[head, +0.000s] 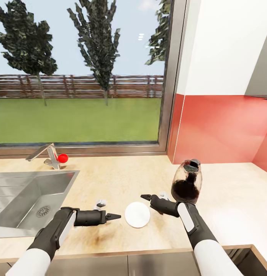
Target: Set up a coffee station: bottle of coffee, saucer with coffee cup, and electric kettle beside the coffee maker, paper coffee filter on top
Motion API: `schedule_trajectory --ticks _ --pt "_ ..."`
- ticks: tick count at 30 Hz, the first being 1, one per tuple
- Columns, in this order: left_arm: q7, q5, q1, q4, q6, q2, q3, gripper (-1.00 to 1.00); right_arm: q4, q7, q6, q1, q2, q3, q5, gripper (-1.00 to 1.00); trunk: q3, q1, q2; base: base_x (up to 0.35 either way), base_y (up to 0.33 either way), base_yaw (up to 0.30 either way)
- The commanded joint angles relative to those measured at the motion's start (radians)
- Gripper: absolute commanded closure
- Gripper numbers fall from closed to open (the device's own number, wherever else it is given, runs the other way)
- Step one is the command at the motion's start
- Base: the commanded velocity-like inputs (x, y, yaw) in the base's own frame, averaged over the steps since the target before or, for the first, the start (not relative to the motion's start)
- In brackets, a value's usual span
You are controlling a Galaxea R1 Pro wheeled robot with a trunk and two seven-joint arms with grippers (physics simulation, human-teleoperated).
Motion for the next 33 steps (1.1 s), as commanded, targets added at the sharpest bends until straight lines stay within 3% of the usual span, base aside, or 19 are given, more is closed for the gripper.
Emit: schedule_trajectory --ticks 1,8,13,33 --pt "0.003 0.004 -0.005 -0.006 0.013 0.002 -0.009 -1.00 -0.001 0.002 0.007 -0.001 0.007 -0.007 0.003 -1.00 -0.002 0.001 -0.002 0.000 0.000 0.000" --pt "0.006 0.002 -0.014 -0.023 0.020 0.005 -0.017 -1.00 -0.006 -0.001 0.009 -0.001 0.024 -0.007 0.003 -1.00 -0.002 0.001 -0.002 0.000 0.000 0.000" --pt "0.003 -0.010 -0.028 -0.051 0.029 0.021 -0.018 -1.00 -0.005 -0.001 -0.012 -0.003 0.049 -0.007 0.012 -1.00 -0.002 0.001 -0.002 0.000 0.000 0.000" --pt "0.006 -0.009 -0.028 -0.052 0.023 0.016 -0.010 -1.00 -0.036 -0.002 -0.009 -0.003 0.058 -0.003 0.012 -1.00 -0.001 0.001 -0.002 0.000 0.000 -0.099"
